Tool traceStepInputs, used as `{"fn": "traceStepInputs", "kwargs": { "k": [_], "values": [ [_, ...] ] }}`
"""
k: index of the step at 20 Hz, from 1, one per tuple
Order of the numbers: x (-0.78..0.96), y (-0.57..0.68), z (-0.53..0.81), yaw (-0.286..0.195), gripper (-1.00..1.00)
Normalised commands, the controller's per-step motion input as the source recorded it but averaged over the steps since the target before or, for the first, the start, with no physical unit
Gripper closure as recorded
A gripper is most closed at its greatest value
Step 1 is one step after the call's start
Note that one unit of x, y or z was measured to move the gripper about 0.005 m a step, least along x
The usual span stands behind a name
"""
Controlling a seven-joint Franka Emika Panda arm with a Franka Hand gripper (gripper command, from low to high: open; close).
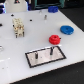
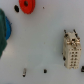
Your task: Insert the blue gear onto the right peg, followed by the red gear
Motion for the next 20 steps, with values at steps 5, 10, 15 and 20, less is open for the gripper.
{"fn": "traceStepInputs", "kwargs": {
  "k": [5,10,15,20],
  "values": [
    [-0.52,0.65,0.00,0.000,-1.00],
    [-0.50,0.62,-0.06,0.000,-1.00],
    [-0.41,0.55,-0.16,0.000,-1.00],
    [-0.25,0.55,-0.26,0.000,-1.00]
  ]
}}
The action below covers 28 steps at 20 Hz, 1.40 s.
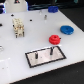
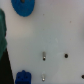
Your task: Insert the blue gear onto the right peg, followed by the red gear
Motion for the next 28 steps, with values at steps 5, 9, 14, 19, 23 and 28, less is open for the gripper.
{"fn": "traceStepInputs", "kwargs": {
  "k": [5,9,14,19,23,28],
  "values": [
    [-0.08,0.50,-0.36,0.000,-1.00],
    [-0.07,0.42,-0.44,0.000,-1.00],
    [-0.07,0.41,-0.43,0.000,-1.00],
    [-0.06,0.21,-0.49,0.000,-1.00],
    [-0.14,0.02,-0.49,0.000,-1.00],
    [-0.17,-0.07,-0.45,0.000,-1.00]
  ]
}}
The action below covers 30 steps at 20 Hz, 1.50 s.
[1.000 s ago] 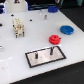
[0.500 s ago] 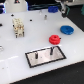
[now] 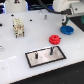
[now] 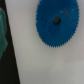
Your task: Insert the blue gear onto the right peg, followed by the red gear
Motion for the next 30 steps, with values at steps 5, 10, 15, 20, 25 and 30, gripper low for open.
{"fn": "traceStepInputs", "kwargs": {
  "k": [5,10,15,20,25,30],
  "values": [
    [-0.12,-0.19,-0.45,0.000,-1.00],
    [-0.26,-0.24,-0.36,0.000,-1.00],
    [-0.25,-0.03,-0.05,0.000,-1.00],
    [-0.30,0.01,-0.03,0.000,1.00],
    [-0.32,-0.01,-0.01,0.000,-1.00],
    [-0.41,-0.04,-0.01,0.000,-1.00]
  ]
}}
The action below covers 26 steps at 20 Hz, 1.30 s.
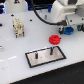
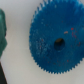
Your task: Insert the blue gear onto the right peg, followed by the red gear
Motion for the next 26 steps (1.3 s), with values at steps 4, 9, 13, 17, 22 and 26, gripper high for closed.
{"fn": "traceStepInputs", "kwargs": {
  "k": [4,9,13,17,22,26],
  "values": [
    [-0.20,-0.04,-0.11,0.000,1.00],
    [-0.17,-0.04,-0.13,0.000,-1.00],
    [-0.20,-0.09,-0.06,0.000,-1.00],
    [-0.14,-0.04,0.00,0.000,1.00],
    [0.11,-0.09,0.36,0.000,1.00],
    [0.33,-0.14,0.59,0.000,1.00]
  ]
}}
